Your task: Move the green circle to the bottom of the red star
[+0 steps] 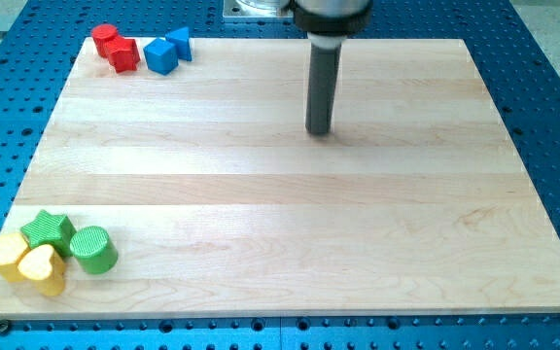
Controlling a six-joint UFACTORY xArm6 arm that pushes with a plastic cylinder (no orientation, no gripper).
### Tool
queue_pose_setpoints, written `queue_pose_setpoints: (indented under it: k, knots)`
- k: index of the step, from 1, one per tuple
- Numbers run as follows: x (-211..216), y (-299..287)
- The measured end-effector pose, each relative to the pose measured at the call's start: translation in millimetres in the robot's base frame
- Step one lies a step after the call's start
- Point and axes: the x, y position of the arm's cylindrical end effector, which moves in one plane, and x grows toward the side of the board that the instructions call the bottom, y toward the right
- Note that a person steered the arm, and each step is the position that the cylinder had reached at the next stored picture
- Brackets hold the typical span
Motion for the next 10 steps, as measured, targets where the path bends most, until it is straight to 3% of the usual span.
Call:
queue_pose_setpoints:
  k: [1,2,3,4,6,8,9,10]
  knots:
    - [115,-30]
    - [164,-142]
    - [181,-234]
    - [156,-250]
    - [44,-251]
    - [35,-206]
    - [-28,-238]
    - [-9,-239]
